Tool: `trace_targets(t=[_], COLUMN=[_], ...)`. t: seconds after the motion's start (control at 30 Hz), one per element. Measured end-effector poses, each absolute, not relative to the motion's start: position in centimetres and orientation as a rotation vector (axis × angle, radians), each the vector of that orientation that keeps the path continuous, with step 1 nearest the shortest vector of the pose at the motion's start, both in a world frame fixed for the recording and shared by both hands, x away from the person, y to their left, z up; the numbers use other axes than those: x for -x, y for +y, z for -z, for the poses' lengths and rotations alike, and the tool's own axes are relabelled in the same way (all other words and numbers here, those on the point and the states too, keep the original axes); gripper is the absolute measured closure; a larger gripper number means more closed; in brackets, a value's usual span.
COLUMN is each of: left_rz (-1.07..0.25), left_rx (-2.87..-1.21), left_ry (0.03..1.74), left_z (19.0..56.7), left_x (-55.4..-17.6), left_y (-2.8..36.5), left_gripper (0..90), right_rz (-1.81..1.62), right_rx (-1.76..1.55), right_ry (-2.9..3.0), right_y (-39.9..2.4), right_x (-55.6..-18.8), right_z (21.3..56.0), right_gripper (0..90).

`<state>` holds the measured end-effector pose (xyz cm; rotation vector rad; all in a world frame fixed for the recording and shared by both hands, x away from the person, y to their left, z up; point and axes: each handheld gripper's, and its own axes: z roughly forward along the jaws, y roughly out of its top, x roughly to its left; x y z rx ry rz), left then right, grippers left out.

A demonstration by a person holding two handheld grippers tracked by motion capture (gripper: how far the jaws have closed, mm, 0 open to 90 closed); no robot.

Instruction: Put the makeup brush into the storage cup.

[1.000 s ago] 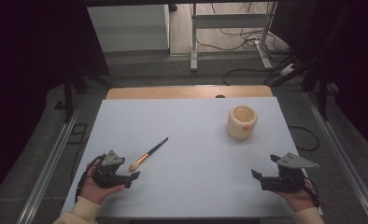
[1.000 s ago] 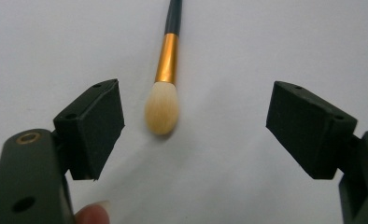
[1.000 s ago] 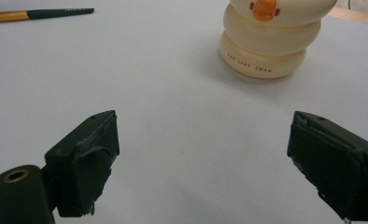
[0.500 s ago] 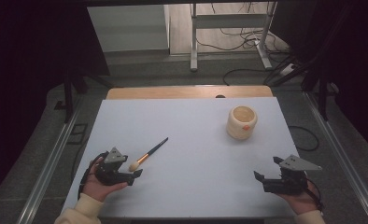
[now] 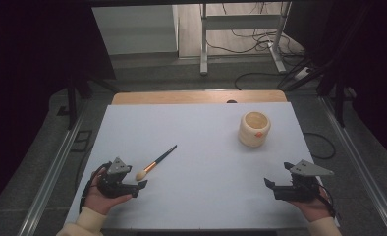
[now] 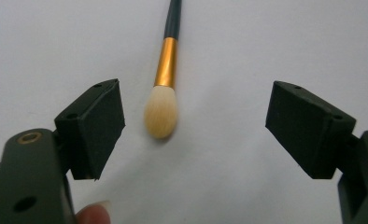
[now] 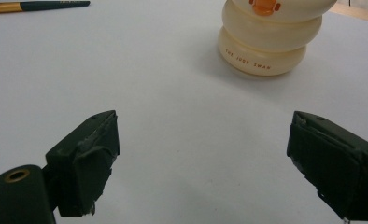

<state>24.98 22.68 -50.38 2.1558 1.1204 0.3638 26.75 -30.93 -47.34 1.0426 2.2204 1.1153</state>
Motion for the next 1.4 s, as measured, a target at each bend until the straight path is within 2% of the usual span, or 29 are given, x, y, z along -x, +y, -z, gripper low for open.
trace_targets(t=[1.03,1.4], left_rz=[-0.385,-0.384], left_rx=[-2.217,-2.239], left_ry=[1.098,1.079], left_z=[47.5,46.6], left_x=[-26.4,-28.1], left_y=[21.4,21.0], left_gripper=[21.1,21.1], right_rz=[-1.086,-1.077], right_rx=[-1.069,-1.074], right_ry=[2.205,2.202], right_y=[-32.0,-32.2], right_x=[-26.1,-26.0], right_z=[47.5,47.5], right_gripper=[10.7,10.7])
